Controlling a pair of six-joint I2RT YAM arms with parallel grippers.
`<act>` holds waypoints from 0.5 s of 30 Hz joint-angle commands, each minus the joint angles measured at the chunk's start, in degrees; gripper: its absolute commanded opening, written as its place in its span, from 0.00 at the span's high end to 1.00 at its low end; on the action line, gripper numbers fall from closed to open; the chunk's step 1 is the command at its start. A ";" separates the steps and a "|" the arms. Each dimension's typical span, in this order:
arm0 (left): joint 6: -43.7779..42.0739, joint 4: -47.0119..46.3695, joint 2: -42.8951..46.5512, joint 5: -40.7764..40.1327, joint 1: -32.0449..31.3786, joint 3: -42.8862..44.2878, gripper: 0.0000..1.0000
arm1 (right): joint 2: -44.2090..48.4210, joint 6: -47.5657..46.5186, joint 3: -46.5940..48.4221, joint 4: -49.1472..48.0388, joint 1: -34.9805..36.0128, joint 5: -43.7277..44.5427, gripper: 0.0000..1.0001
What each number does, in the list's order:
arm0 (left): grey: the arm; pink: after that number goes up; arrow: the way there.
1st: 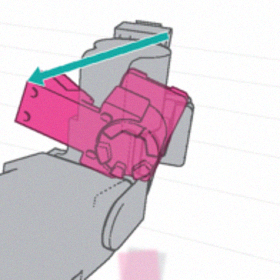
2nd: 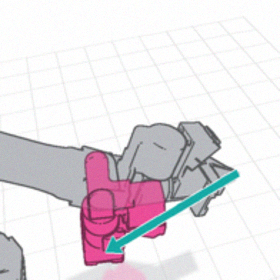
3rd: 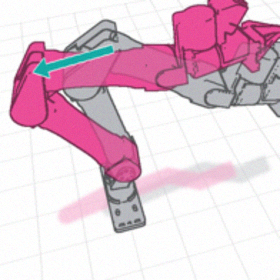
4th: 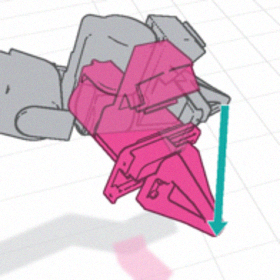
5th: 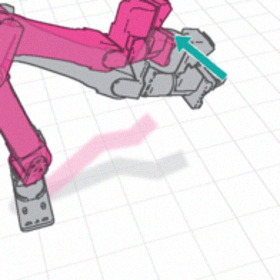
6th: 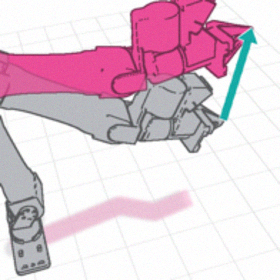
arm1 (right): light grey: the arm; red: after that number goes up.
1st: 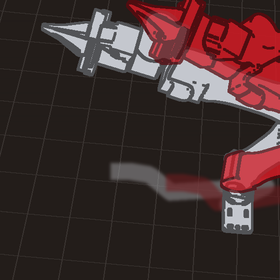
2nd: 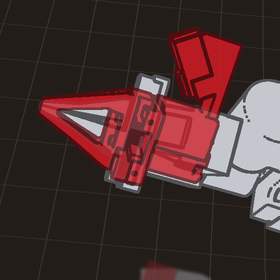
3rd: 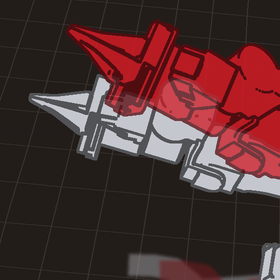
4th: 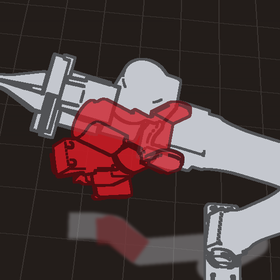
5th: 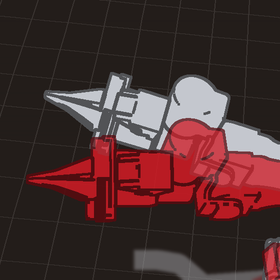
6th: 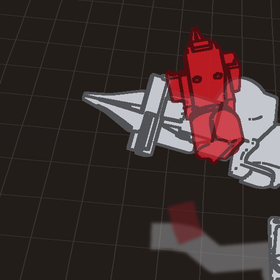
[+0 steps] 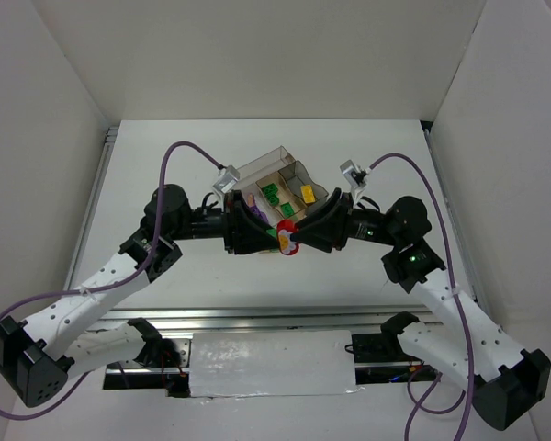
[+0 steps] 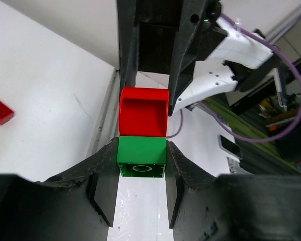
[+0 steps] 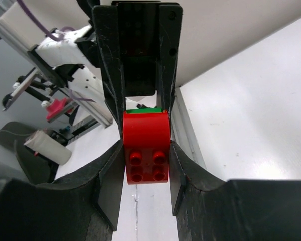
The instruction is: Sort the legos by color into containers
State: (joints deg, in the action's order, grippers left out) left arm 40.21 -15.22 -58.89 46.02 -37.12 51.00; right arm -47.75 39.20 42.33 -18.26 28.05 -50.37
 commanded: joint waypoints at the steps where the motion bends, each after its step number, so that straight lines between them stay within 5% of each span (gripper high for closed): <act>1: -4.43 4.82 -0.43 -2.85 -0.05 2.78 1.00 | 2.90 -3.68 1.28 3.57 -4.13 3.08 1.00; 5: -9.88 10.29 -0.69 -10.58 1.17 4.10 1.00 | 6.61 -3.78 -3.91 5.50 -23.07 -1.98 1.00; 8: -10.15 10.30 -4.20 -15.14 3.71 4.80 1.00 | 6.79 -4.39 -5.15 8.39 -30.57 -5.00 1.00; 12: -10.41 14.25 -15.34 -32.87 4.25 11.82 1.00 | 6.97 -7.74 -1.21 17.99 -31.31 4.82 1.00; 15: -8.66 13.38 -27.82 -38.54 5.48 19.11 1.00 | 5.83 -5.98 0.73 21.15 -31.22 7.30 1.00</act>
State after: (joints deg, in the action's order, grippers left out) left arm 31.55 -2.48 -79.81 18.98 -32.71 64.88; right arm -41.63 33.95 38.87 -1.67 -3.01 -46.94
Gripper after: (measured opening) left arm 0.472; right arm 0.427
